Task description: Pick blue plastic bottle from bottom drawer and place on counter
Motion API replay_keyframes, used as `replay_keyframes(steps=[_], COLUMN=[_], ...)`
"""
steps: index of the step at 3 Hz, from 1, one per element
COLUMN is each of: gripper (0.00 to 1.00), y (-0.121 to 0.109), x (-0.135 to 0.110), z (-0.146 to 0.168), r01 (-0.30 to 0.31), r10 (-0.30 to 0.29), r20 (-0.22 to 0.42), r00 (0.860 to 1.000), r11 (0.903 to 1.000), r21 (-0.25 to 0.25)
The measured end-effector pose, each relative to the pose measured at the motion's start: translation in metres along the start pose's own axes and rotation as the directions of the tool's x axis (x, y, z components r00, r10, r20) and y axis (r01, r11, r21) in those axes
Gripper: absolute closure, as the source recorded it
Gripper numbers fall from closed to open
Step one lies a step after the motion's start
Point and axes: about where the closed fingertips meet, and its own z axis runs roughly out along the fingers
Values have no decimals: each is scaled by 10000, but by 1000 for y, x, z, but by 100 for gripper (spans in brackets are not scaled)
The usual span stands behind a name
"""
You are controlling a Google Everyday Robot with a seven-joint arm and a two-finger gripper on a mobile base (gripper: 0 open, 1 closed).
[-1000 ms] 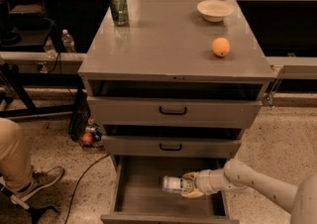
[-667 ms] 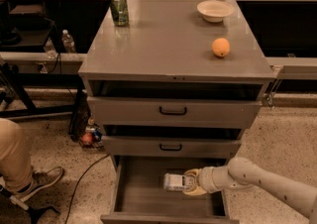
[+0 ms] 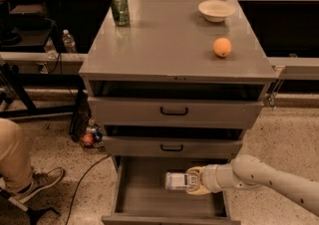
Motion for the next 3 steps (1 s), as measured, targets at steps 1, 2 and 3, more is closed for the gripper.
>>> replay_keyframes(steps=[1, 2, 3], gripper=[100, 100, 100], y=[-4, -8, -21], x=[-7, -28, -59], z=[-7, -36, -70], r01=[73, 325, 940], r10=[-73, -315, -891], r20=[-50, -213, -536], r00=[10000, 9993, 9946], r11=[10000, 9982, 9908], r21=[49, 510, 974])
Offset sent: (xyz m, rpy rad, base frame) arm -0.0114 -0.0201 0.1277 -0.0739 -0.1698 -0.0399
